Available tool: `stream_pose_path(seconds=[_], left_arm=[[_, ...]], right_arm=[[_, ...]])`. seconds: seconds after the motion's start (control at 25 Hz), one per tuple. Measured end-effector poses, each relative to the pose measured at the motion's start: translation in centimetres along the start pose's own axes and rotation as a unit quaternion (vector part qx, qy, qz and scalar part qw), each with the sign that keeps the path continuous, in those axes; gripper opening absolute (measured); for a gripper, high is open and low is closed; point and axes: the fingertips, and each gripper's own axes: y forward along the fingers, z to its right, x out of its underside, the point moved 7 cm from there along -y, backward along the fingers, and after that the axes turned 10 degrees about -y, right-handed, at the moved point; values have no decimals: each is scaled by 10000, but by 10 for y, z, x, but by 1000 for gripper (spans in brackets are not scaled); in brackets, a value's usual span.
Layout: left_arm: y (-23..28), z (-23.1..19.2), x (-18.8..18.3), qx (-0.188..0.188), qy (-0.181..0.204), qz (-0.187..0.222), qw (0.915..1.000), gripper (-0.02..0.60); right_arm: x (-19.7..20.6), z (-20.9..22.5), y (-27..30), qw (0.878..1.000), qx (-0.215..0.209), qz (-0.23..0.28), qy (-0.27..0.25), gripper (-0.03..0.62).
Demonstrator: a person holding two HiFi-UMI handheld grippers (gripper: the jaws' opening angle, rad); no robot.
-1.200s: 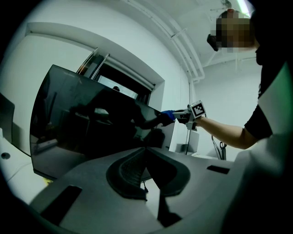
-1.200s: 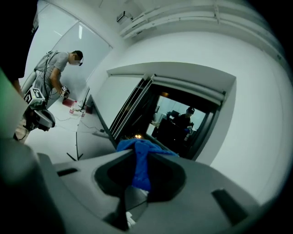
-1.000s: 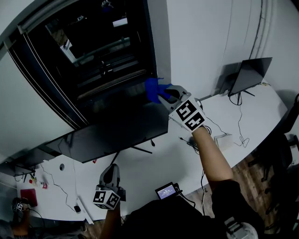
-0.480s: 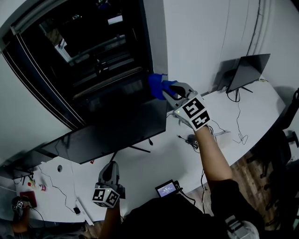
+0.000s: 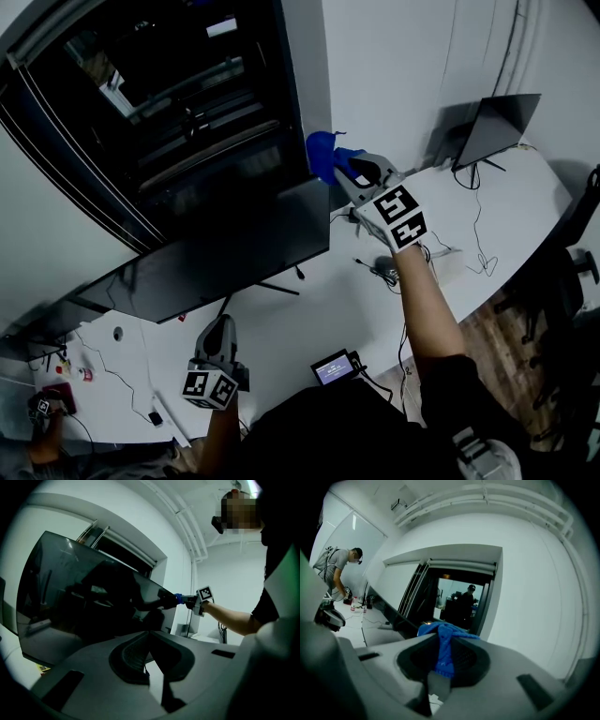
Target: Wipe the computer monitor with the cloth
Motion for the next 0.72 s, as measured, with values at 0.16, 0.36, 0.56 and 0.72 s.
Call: stream_pose_path(seconds=[0.16, 0.36, 0.56, 0.72], left_arm=[[0, -2, 1, 17, 12, -68, 10000, -6], [2, -1, 3, 24, 9, -94, 10000, -6], [4, 1, 5, 44, -4, -144, 9999, -6], [2, -1, 5, 17, 10, -185, 9998, -6]], right_arm=[[19, -9, -6, 9992, -49, 181, 346, 63], [25, -21, -9, 9994, -4, 253, 231, 61], [30, -25, -10, 9993, 5, 249, 283, 61], [39, -31, -8, 9993, -42, 134, 334, 61]])
